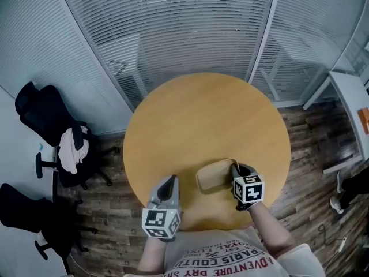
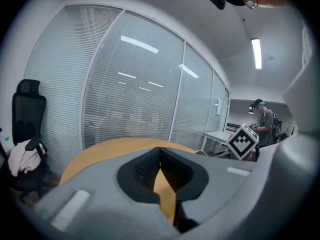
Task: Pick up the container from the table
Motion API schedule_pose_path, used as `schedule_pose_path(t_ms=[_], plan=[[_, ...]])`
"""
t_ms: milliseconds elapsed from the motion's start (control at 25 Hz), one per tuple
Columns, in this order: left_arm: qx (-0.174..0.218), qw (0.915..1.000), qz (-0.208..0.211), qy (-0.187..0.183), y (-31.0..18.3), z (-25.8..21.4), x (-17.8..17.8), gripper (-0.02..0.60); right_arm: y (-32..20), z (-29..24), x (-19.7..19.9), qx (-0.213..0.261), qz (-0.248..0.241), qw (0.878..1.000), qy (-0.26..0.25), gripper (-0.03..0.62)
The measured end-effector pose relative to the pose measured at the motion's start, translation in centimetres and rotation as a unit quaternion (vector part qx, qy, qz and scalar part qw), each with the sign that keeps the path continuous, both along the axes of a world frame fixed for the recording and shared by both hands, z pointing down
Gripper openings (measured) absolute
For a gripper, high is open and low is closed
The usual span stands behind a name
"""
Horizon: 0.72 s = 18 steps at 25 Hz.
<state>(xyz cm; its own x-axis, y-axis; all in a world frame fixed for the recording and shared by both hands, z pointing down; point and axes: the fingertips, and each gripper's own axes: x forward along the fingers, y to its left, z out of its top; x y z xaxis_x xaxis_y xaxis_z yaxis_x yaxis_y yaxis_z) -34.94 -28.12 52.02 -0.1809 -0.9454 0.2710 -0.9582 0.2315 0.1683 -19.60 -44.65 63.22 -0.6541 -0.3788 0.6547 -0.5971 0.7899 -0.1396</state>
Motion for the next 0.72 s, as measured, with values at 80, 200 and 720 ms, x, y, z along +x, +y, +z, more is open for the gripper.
schedule_pose_path(t_ms=[80, 200, 720], plan=[[0.006, 1.0000, 0.000, -0.006, 0.0, -0.9, 0.5, 0.006, 0.1, -3.3, 0.1, 0.026, 0.002, 0.999, -0.035, 0.005], [0.016, 0.9998, 0.002, -0.015, -0.3, -2.1, 1.4, 0.006, 0.3, -7.8, 0.3, 0.057, -0.001, 0.994, -0.091, 0.005], [0.071, 0.9954, 0.016, -0.063, -0.7, -7.2, 3.2, 0.006, 2.0, -20.2, 3.4, 0.212, 0.008, 0.950, -0.228, 0.005]])
